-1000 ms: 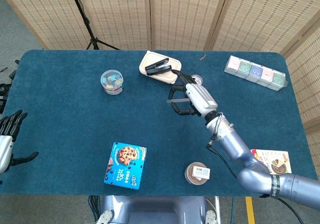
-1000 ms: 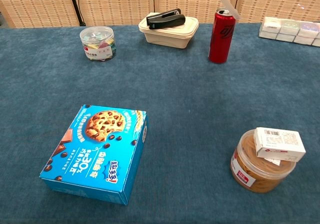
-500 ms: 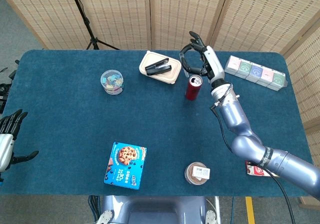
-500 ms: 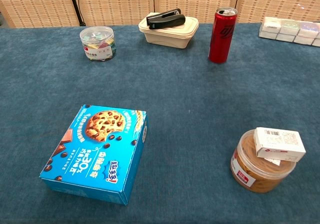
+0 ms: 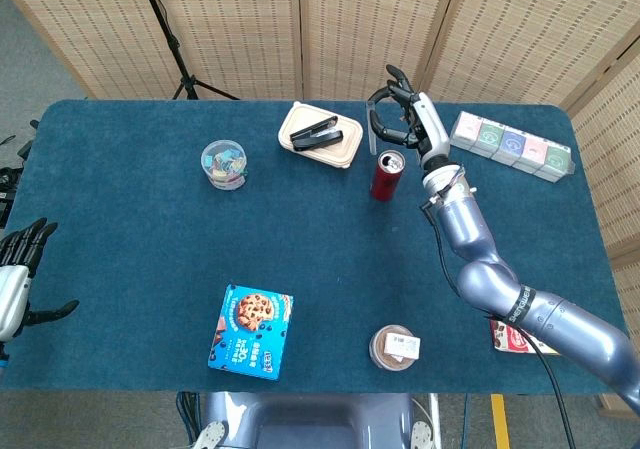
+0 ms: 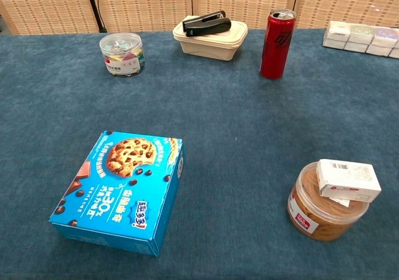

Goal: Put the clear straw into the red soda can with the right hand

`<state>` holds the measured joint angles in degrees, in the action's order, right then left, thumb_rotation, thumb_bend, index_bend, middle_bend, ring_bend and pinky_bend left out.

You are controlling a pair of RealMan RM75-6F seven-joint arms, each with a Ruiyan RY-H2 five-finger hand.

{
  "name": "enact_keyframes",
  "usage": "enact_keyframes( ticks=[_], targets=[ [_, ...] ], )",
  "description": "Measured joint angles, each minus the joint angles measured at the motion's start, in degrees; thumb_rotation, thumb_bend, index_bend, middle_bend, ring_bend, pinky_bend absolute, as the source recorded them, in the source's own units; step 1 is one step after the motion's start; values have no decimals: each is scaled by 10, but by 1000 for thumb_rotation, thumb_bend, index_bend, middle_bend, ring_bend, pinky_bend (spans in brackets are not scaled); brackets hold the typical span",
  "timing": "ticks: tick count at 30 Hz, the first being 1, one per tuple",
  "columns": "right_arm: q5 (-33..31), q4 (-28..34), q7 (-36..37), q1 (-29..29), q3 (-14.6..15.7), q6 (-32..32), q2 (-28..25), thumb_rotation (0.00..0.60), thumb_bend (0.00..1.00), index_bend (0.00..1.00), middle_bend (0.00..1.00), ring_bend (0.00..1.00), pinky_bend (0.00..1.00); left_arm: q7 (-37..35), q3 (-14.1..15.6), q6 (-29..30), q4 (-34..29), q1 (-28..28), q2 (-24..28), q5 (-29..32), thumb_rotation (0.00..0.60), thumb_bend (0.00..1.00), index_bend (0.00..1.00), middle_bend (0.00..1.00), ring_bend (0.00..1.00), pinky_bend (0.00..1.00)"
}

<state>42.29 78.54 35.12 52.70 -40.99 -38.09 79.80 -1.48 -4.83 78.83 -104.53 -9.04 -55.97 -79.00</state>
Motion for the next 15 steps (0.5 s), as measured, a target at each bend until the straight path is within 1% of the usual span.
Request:
enact_keyframes(
  ticks=[15],
  targets=[
    [15,-27,20,-4,8,9,6,600,549,575,0,0,0,8,0,-3,-1,-3,-2,4,600,0,0,0,0,0]
  ],
)
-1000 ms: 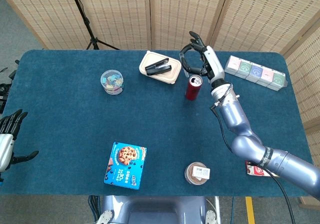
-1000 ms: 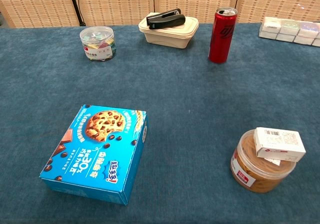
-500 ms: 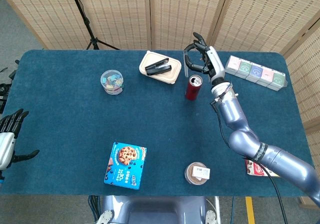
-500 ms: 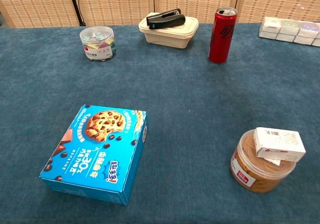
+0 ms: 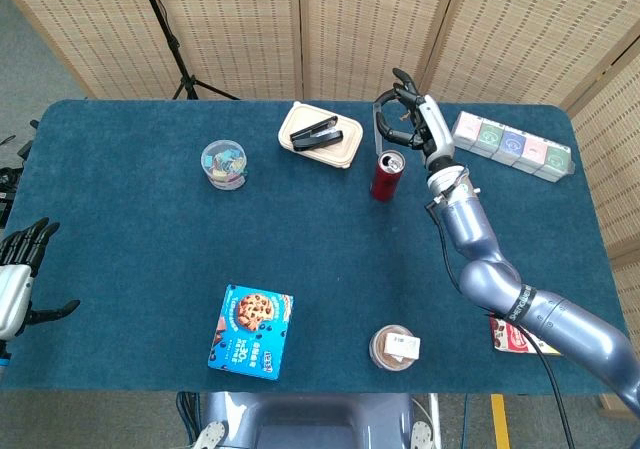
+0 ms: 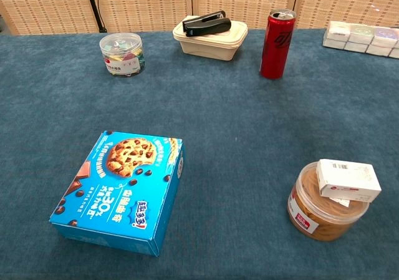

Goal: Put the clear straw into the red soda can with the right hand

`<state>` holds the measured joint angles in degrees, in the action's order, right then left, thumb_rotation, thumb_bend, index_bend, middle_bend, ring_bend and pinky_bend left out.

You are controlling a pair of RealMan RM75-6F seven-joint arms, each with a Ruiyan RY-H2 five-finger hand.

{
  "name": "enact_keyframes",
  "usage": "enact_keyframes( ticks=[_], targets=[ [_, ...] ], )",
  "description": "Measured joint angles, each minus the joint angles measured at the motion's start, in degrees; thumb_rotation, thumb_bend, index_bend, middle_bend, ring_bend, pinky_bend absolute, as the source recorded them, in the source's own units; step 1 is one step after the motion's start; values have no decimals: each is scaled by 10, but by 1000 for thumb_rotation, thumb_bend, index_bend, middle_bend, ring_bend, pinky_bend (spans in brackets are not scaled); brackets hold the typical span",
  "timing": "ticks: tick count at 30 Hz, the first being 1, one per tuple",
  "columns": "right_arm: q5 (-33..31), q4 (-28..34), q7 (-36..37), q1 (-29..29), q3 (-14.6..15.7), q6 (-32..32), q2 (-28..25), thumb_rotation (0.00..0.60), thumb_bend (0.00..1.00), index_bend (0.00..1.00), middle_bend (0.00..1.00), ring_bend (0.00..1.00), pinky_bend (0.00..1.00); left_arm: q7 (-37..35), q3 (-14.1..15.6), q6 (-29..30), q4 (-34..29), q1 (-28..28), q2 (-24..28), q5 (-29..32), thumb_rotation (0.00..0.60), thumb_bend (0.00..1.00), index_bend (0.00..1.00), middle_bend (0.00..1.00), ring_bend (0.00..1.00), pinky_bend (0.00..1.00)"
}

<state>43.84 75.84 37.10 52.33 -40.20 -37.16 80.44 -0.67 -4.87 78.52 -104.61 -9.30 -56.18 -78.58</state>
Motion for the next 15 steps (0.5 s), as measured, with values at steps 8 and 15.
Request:
enact_keyframes(
  ticks=[8,15],
  targets=[
    [10,-15,14,-5,5,11,2,600,549,575,0,0,0,5,2,4,-4,2,0,-3,600,0,0,0,0,0],
    [17,-19,23,-8,6,14,1,600,549,575,0,0,0,7,3,5,-5,3,0,-4,600,0,0,0,0,0]
  ],
)
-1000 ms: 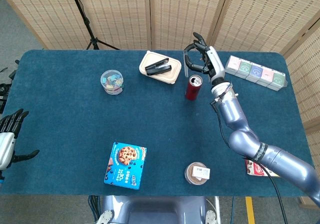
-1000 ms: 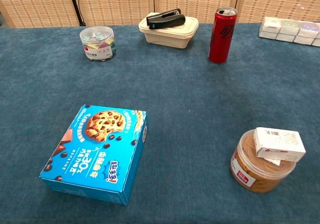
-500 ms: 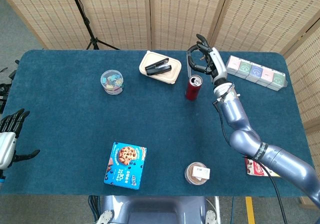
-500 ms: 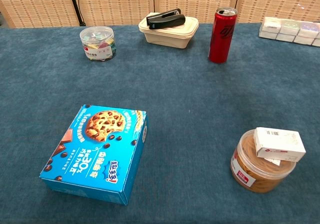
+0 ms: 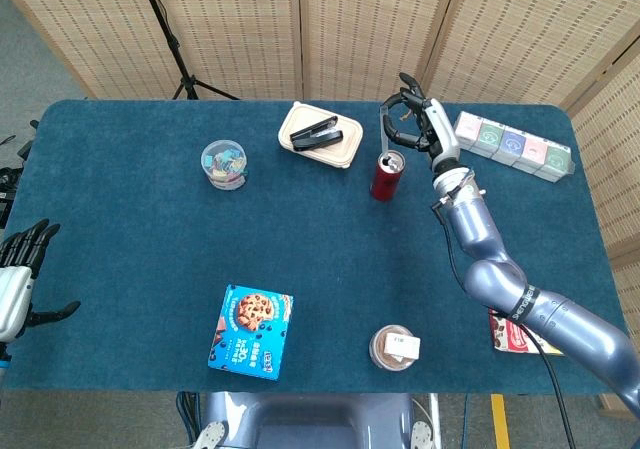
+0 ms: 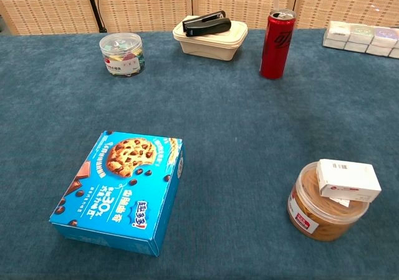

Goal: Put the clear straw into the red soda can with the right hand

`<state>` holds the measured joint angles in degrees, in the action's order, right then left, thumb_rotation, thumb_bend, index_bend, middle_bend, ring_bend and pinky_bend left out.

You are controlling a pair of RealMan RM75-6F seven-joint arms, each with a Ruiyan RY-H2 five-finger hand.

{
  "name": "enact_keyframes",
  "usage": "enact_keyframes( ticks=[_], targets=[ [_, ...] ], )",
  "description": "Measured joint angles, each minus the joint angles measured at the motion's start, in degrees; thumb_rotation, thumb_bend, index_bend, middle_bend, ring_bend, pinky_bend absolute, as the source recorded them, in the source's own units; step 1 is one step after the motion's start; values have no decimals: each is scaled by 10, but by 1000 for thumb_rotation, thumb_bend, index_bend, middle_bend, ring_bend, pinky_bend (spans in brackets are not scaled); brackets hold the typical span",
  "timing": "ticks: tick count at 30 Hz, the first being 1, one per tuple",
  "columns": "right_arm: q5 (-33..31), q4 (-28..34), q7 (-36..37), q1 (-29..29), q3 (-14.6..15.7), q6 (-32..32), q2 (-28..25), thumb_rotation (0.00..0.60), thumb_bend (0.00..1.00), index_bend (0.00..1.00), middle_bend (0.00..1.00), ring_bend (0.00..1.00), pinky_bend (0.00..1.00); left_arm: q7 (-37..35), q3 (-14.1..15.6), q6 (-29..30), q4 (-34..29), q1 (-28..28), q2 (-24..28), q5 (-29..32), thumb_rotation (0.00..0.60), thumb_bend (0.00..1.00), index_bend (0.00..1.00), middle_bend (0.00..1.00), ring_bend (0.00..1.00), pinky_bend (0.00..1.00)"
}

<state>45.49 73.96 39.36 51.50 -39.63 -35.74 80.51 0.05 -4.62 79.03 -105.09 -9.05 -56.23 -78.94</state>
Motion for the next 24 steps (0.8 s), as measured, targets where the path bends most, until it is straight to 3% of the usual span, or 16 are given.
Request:
enact_keyframes(
  ticks=[24],
  targets=[
    [5,-14,9,-1,7,7,4,600,549,576,0,0,0,2,1,1,-3,0,0,-2,600,0,0,0,0,0]
  ],
)
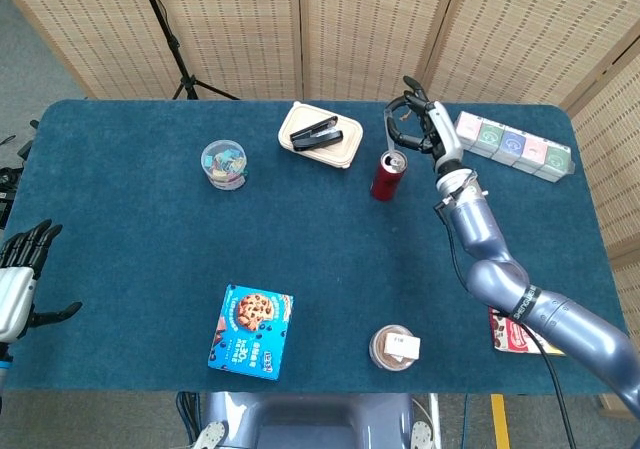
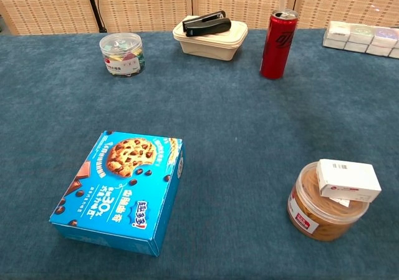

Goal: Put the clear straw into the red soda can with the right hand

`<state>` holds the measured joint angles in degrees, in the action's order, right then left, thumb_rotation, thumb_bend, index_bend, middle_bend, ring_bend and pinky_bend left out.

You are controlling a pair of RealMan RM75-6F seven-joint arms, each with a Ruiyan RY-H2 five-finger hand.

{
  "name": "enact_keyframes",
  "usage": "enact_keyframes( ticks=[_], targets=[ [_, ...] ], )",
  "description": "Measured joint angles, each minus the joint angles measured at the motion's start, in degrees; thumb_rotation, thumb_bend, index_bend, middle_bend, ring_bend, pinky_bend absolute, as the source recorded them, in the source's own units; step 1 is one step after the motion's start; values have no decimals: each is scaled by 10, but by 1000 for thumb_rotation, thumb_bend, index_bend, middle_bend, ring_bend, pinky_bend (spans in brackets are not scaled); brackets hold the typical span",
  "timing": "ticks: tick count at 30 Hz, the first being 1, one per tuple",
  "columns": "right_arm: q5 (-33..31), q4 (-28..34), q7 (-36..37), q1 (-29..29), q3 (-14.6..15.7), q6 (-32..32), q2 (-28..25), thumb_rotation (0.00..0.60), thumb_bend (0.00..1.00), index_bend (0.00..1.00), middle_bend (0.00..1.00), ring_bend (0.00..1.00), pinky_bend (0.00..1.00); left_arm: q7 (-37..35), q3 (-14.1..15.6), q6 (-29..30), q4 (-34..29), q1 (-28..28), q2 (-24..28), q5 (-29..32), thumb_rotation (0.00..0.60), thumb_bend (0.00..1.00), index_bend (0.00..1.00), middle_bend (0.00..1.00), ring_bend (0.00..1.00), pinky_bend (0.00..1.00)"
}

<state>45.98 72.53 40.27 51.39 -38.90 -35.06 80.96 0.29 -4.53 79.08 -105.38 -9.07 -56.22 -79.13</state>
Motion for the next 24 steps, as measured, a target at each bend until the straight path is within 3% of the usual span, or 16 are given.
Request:
enact_keyframes(
  ticks=[24],
  targets=[
    [-12,-4,-9,15,-1,-4,12,600,549,577,0,0,0,-1,-1,-4,0,-2,1,4,600,0,0,0,0,0]
  ],
)
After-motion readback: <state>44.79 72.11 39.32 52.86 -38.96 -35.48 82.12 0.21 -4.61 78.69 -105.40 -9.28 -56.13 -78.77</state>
